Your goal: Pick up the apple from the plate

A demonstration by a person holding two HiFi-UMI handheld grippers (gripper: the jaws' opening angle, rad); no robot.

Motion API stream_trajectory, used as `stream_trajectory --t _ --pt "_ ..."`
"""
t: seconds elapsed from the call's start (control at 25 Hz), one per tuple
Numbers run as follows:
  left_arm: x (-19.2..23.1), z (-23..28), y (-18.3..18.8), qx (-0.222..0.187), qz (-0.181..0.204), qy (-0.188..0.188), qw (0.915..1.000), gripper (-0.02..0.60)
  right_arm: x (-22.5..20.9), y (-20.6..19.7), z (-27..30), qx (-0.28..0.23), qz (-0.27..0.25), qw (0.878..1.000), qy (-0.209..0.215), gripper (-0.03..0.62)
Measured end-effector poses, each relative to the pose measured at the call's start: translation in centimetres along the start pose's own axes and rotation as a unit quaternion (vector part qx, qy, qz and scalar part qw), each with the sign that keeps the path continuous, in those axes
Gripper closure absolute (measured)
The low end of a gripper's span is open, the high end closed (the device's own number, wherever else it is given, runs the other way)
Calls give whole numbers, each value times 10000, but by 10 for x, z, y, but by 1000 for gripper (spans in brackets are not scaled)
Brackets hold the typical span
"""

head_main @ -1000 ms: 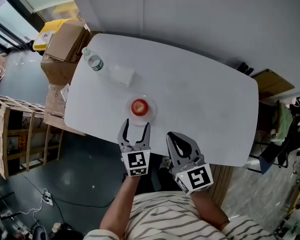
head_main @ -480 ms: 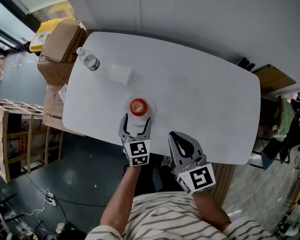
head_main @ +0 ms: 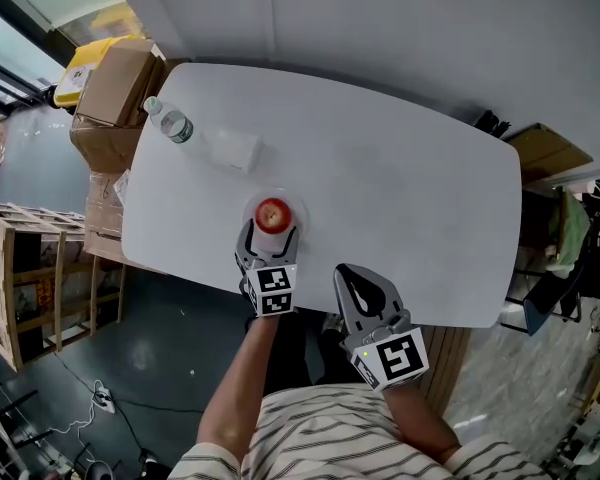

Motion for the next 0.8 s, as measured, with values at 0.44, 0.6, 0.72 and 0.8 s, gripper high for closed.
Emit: stream_trajectory --t 0.44,0.6,0.72,0.8 --pt "3 16 -7 53 -68 82 9999 212 -6 -2 0 73 10 9999 -75 580" --pt "1 18 -5 2 18 91 10000 217 -8 -2 -4 77 11 9999 -94 580" --pt "1 15 -2 -76 21 93 9999 221 -10 -3 -6 60 -6 9999 -111 580" --pt "2 9 2 -141 13 124 9998 221 -10 -2 -7 50 -12 9999 -118 580"
Point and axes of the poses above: the fingertips, and each gripper's own axes: z forward along the fingers, x to its left, y out of its top, the point moved 9 cm from there along -z, backward along the fingers, and after that the axes turned 11 degrees about z, right-handed, at the moved point
